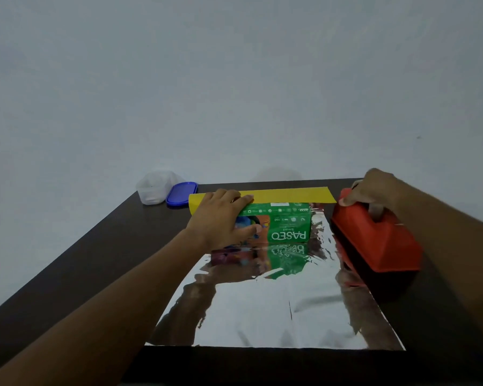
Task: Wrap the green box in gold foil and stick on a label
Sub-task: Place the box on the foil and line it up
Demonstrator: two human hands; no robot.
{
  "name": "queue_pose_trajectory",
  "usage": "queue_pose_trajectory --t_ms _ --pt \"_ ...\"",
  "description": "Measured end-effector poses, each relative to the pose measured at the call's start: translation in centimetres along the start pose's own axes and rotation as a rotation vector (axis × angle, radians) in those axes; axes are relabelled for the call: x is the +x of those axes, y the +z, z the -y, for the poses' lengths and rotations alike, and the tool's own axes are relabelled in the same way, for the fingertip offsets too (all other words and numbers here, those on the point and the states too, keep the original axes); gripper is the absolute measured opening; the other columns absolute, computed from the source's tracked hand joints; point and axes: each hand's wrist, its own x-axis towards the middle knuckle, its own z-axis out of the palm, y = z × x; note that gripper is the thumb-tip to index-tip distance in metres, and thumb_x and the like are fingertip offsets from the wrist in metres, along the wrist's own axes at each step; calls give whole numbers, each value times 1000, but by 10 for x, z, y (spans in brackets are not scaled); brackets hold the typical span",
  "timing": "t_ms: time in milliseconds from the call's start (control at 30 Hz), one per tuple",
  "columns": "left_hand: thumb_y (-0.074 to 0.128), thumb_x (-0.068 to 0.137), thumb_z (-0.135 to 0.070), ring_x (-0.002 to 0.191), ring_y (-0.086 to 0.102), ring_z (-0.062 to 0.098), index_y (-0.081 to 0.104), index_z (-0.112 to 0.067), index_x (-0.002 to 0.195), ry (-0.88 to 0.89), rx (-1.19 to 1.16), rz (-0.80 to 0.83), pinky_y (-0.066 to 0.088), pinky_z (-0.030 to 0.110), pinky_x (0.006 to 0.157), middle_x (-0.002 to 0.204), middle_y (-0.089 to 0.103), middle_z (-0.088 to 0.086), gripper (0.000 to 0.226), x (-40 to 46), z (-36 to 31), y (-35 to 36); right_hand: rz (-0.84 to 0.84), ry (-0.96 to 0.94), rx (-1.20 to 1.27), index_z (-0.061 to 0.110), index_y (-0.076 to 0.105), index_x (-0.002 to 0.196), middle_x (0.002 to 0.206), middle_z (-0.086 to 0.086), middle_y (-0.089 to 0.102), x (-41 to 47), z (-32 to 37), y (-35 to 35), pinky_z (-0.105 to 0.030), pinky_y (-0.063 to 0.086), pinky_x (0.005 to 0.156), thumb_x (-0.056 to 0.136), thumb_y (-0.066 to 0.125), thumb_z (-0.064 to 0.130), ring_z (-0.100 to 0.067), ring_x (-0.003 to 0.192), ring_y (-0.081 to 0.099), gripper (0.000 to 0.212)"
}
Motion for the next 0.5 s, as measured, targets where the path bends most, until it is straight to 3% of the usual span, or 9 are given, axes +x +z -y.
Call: queue_pose_trajectory --t_ms 167,367,500 --pt "33 84 -81 117 51 23 49 -26 148 -3 -32 -56 42 43 99 131 59 1 86 0 1 8 -81 0 71 2 48 117 102 -18 60 18 7 7 -36 43 66 60 94 48 -37 89 58 86" --pt "37 85 -80 113 54 24 53 -25 145 -3 -55 -113 44 44 97 127 62 1 83 0 1 11 -152 -36 140 2 42 130 117 -23 61 48 28 22 -39 42 71 67 91 46 -43 104 60 91" --pt "36 85 -81 115 53 23 51 -25 146 -17 -46 -93 43 44 99 130 61 0 84 0 -1 9 -166 -25 156 2 38 134 130 -26 55 56 37 25 -44 43 84 66 91 50 -46 119 55 99"
